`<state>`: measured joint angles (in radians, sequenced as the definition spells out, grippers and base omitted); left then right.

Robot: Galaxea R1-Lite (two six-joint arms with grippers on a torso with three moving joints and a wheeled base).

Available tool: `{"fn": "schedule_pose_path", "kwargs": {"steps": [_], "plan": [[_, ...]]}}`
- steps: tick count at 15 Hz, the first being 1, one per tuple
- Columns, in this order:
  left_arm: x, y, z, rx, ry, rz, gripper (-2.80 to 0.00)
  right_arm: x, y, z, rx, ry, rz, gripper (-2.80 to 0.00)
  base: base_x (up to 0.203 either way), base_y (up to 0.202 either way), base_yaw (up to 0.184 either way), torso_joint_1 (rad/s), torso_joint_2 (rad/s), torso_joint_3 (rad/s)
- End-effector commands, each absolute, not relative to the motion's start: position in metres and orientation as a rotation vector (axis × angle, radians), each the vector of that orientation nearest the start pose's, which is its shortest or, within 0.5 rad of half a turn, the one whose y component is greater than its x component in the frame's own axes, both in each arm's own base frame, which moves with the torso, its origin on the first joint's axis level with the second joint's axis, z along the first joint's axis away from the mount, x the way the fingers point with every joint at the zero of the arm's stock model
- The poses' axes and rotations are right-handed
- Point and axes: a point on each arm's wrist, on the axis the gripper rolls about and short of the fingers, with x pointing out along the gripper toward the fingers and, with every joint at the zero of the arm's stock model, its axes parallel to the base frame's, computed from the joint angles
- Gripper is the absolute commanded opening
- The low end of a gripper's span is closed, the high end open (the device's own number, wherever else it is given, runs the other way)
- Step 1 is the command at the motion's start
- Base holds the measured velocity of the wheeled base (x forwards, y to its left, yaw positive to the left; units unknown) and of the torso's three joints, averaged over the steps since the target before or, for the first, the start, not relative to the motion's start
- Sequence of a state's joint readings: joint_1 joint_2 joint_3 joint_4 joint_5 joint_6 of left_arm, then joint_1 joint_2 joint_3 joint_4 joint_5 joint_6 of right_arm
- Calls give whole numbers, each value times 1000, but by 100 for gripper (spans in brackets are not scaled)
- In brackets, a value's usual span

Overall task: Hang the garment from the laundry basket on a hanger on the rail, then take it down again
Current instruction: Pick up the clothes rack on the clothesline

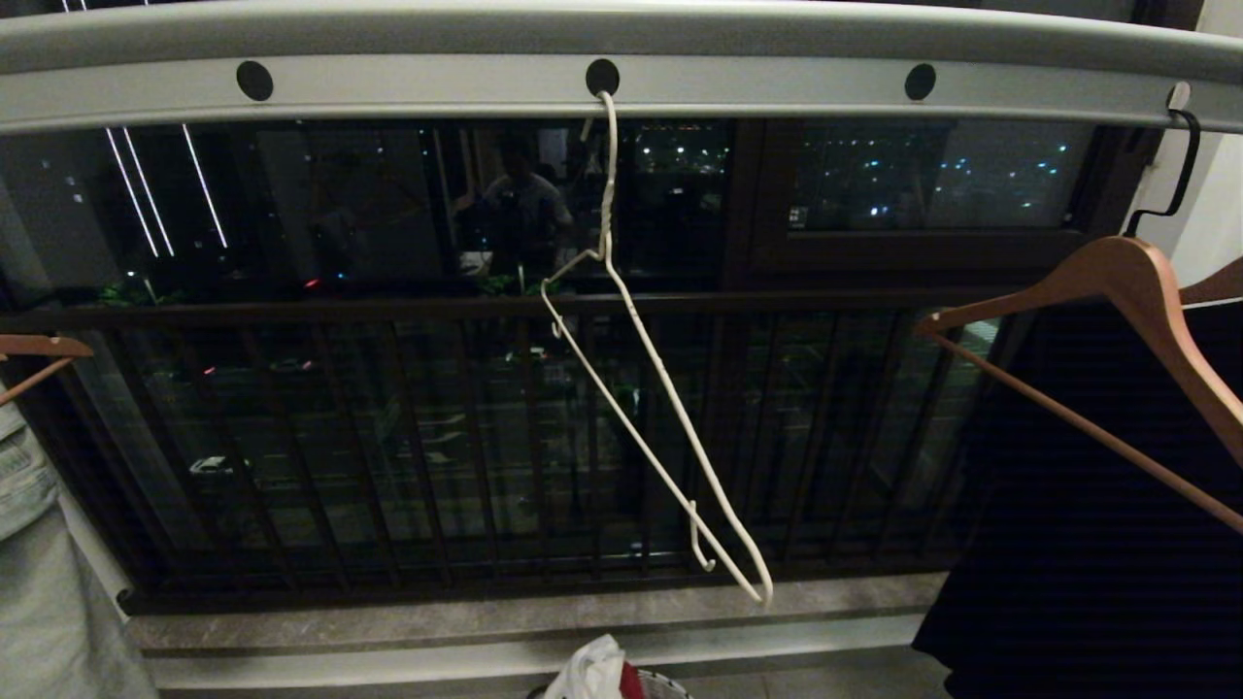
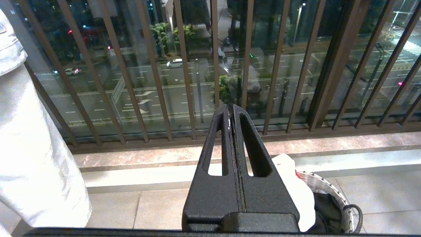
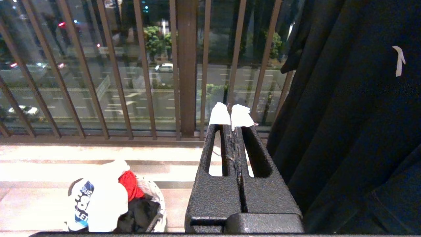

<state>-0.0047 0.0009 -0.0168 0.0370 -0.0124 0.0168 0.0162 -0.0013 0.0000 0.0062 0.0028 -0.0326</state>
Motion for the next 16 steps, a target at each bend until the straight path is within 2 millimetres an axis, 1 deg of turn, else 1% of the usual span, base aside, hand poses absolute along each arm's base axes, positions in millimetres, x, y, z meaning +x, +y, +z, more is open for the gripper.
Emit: {"fn": "schedule_pose_path", "kwargs": {"steps": [1, 16], "plan": [[-24, 0, 76, 17, 21, -19, -280, -23, 0, 75, -32, 6, 19, -280, 0, 0, 0, 0, 0, 0], [-24, 0, 76, 17, 21, -19, -280, -23, 0, 75, -38, 7, 22, -280, 0, 0, 0, 0, 0, 0]]}}
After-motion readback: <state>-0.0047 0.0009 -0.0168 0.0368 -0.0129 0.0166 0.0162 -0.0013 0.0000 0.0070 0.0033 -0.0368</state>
